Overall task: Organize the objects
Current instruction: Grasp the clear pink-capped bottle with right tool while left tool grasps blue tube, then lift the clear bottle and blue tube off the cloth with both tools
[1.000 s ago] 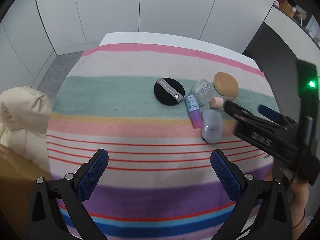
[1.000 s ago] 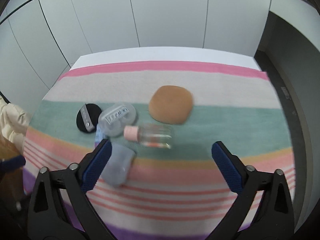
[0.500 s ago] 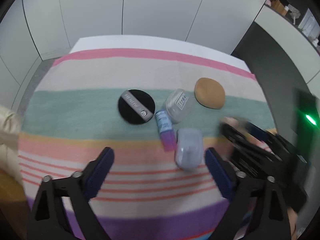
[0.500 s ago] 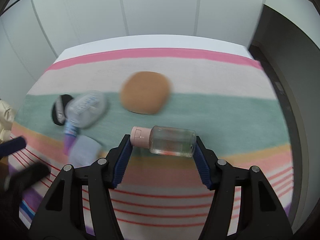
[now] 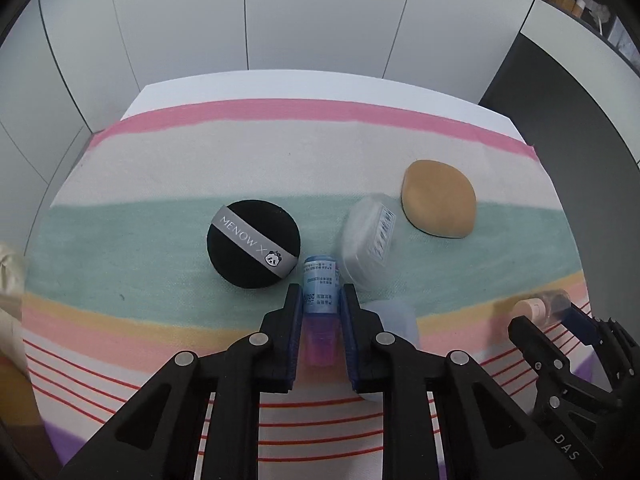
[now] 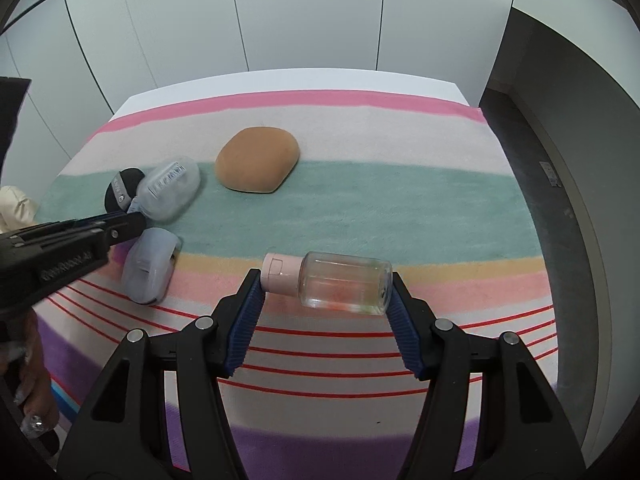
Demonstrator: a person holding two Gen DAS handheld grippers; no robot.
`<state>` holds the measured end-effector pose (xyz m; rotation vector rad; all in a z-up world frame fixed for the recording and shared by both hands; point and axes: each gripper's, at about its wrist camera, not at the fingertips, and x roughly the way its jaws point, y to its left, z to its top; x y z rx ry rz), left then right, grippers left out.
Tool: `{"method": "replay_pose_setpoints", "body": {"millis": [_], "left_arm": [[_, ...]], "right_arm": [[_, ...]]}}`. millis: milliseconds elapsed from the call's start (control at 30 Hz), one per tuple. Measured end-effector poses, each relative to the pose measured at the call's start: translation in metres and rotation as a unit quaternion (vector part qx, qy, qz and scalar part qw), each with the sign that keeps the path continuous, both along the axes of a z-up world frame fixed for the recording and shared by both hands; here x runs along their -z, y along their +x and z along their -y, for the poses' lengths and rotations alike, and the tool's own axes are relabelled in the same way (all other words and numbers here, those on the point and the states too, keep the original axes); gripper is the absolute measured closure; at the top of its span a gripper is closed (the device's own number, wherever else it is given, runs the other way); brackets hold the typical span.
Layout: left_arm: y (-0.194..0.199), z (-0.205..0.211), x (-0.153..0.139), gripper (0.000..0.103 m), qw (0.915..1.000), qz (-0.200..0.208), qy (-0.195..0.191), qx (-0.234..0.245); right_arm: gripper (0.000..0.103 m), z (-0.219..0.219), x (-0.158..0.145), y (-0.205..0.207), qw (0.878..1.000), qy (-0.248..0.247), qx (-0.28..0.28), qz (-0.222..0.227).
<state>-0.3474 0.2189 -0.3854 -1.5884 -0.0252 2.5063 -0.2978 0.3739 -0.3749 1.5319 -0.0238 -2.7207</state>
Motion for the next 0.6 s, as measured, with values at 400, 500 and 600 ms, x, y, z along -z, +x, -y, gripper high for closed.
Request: {"method": "replay_pose_setpoints", "body": {"millis": [400, 500, 600], "left_arm": [[0.021, 0.001, -0.027, 0.084, 0.9997, -0.005, -0.019, 0.011], [0.024, 0.003, -0.043, 0.084, 0.9996, -0.009, -0.023, 0.009], [0.031, 0.007, -0.067, 0.084, 0.9984, -0.029, -0.048, 0.003]], "right_arm": [[0.040, -0.002, -0.022, 0.004, 1.000, 0.006, 0.001, -0.003], [0.040, 0.000, -0.035, 0.006, 1.000, 0.010, 0.003, -0.006], [0.040, 0.001, -0.054, 0.007, 1.000, 0.010, 0.004, -0.008]]}}
